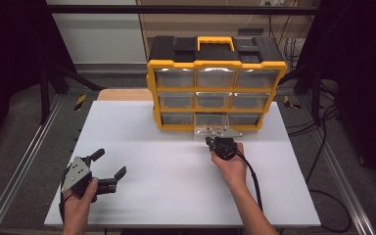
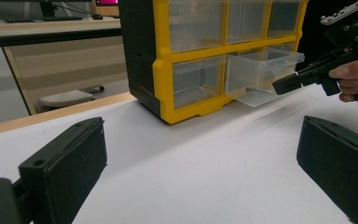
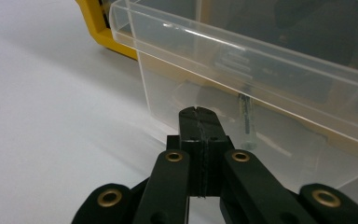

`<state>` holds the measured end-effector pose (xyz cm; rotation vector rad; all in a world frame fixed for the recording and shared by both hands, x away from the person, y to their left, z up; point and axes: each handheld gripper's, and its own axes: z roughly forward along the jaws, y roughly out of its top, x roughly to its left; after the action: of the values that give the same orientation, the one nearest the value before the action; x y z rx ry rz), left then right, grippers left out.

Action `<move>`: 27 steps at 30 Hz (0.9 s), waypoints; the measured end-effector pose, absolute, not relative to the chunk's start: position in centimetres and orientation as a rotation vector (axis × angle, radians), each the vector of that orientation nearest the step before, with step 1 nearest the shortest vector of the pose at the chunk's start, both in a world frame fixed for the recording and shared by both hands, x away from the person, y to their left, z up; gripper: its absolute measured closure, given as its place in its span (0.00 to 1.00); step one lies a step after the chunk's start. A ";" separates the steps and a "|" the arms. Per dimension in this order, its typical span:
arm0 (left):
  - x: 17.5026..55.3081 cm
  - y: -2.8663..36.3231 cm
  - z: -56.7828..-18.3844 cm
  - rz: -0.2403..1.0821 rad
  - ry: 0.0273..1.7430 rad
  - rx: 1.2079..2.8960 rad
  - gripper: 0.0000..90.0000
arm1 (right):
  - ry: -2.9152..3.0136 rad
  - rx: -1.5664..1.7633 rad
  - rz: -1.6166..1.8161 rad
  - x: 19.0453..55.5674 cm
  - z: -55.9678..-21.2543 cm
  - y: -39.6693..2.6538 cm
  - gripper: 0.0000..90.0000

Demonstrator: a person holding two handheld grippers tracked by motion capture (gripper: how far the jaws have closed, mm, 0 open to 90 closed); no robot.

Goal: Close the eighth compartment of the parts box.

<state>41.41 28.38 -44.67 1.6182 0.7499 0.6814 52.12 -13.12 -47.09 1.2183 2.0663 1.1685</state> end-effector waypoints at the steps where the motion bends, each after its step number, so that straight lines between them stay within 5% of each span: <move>1: 41.4 28.4 -44.7 0.681 0.750 1.618 0.02 | 2.063 1.219 1.167 52.1 -47.1 -13.2 1.00; 27: 41.5 28.3 -44.8 0.680 0.751 1.622 0.02 | 2.024 1.298 1.119 53.2 -47.2 -14.6 1.00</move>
<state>41.50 28.33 -44.76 1.6218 0.7510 0.6797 53.23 -14.62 -47.25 1.2978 2.0238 1.1186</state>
